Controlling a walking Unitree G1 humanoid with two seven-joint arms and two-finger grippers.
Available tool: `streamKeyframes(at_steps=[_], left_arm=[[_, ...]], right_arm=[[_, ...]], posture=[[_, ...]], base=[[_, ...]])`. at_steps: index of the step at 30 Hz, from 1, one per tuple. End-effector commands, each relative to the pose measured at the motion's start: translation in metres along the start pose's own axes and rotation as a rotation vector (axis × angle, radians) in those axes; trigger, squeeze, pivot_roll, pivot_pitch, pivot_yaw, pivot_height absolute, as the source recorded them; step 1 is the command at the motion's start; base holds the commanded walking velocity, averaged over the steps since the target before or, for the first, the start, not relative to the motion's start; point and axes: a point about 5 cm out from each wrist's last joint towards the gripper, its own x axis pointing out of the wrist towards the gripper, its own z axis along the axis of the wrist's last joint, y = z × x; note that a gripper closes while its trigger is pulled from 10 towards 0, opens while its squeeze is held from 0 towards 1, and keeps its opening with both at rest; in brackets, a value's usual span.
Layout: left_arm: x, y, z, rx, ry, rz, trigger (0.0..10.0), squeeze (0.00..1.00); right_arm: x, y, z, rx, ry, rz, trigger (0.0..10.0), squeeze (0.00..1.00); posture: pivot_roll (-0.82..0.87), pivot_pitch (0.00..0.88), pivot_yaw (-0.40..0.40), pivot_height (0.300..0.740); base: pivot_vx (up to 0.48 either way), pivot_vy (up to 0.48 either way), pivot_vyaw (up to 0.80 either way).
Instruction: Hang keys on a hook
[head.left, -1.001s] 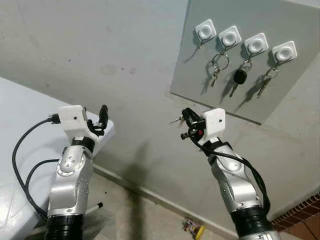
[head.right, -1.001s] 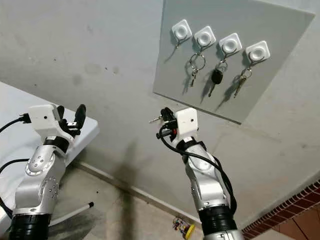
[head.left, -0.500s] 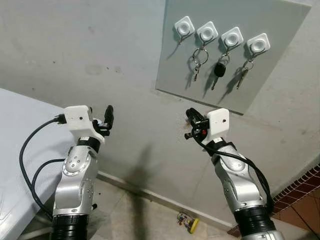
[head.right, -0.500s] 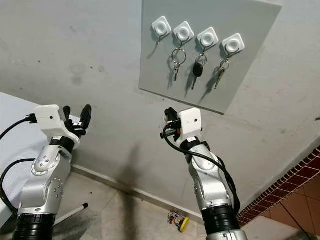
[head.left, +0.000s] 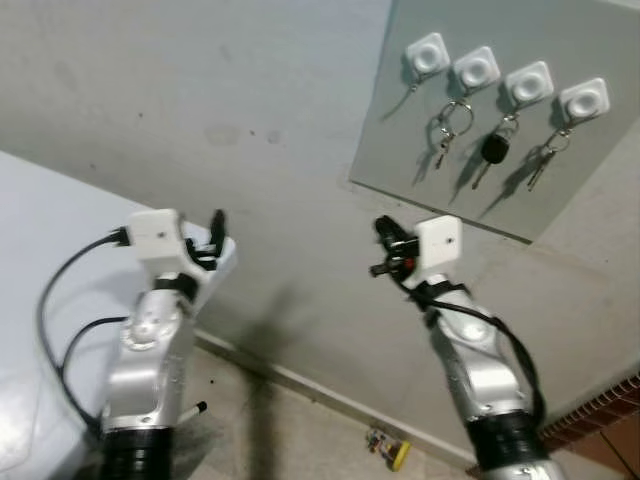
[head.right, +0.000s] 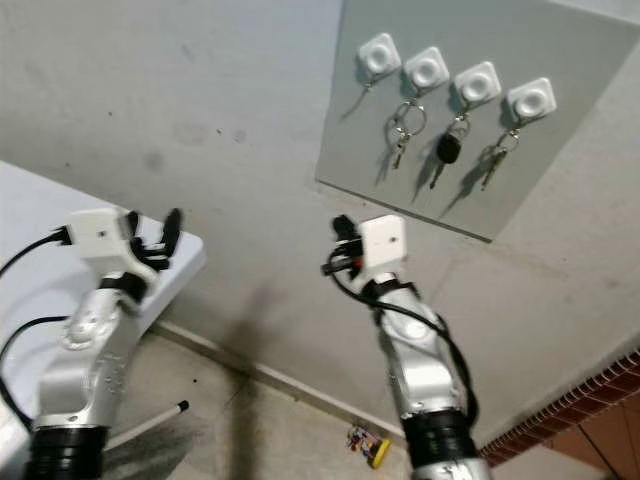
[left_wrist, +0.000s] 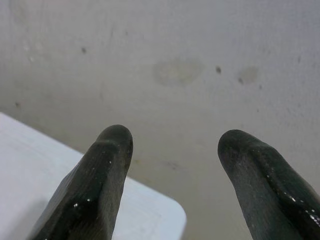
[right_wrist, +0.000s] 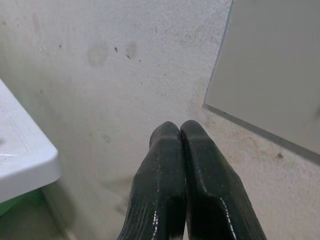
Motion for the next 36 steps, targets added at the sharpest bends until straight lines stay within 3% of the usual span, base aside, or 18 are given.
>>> streamKeyframes(at_steps=[1, 27, 36], left_arm=[[0.0008, -0.0098, -0.0012, -0.009, 0.006, -0.024, 10.0, 0.00], [0.0010, -0.0121, 0.0016, 0.032, -0.011, -0.042, 10.0, 0.00], [0.0008, -0.0126, 0.0027, 0.033, -0.016, -0.039, 10.0, 0.00]], right_arm=[[-0.0040, -0.0107, 0.0022, -0.010, -0.002, -0.033, 10.0, 0.00], [-0.0047, -0.0113, 0.0018, -0.014, 0.005, -0.034, 10.0, 0.00], [-0.0038, -0.0101, 0.0017, -0.013, 0.004, -0.029, 10.0, 0.00]], posture=[[-0.11, 0.000, -0.091, 0.740], [-0.11, 0.000, -0.093, 0.740], [-0.11, 0.000, -0.093, 0.740]], base=[[0.000, 0.379, 0.00], [0.000, 0.013, 0.00], [0.310, 0.000, 0.00]])
